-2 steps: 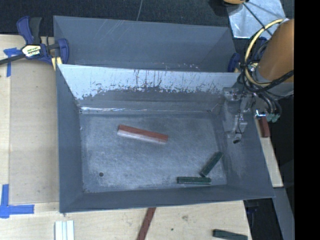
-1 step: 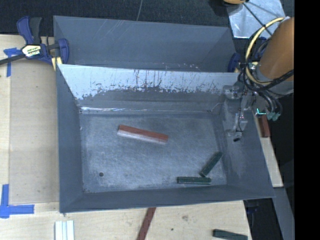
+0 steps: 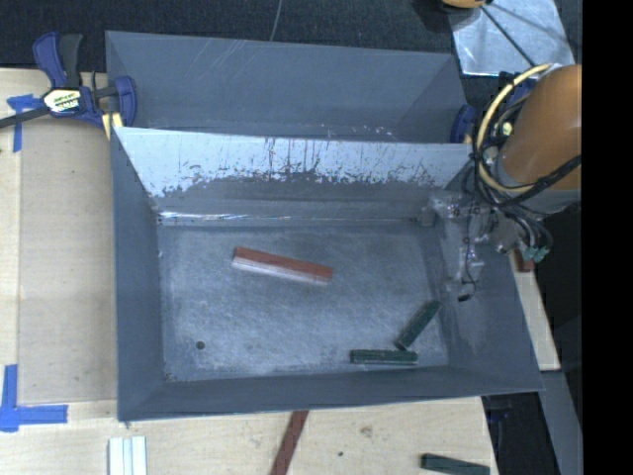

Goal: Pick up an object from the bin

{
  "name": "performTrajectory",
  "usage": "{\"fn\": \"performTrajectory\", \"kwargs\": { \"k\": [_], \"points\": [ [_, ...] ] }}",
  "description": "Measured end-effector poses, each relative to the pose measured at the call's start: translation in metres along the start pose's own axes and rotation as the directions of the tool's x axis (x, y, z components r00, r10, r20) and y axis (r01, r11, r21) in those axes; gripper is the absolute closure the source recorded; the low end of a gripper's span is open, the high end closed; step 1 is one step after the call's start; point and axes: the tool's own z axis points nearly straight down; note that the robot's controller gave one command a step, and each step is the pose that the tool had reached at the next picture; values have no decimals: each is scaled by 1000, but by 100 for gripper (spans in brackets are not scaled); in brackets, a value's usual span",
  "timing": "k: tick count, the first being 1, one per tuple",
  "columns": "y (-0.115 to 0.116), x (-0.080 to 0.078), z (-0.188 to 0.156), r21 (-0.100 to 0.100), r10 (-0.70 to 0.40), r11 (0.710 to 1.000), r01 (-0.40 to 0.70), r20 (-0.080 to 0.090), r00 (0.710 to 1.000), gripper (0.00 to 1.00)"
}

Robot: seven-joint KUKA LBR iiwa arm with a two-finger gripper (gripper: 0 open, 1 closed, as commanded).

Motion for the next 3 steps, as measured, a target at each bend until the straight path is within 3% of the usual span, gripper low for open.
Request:
{"fn": "performTrajectory", "kwargs": {
  "k": [1, 2, 3],
  "points": [
    [13, 52, 62, -5, -222, 975, 222, -6, 975, 0],
    [-5, 57, 105, -7, -326, 945, 326, -6, 945, 100],
    [-4, 57, 105, -7, -327, 945, 327, -6, 945, 100]
  ]
}}
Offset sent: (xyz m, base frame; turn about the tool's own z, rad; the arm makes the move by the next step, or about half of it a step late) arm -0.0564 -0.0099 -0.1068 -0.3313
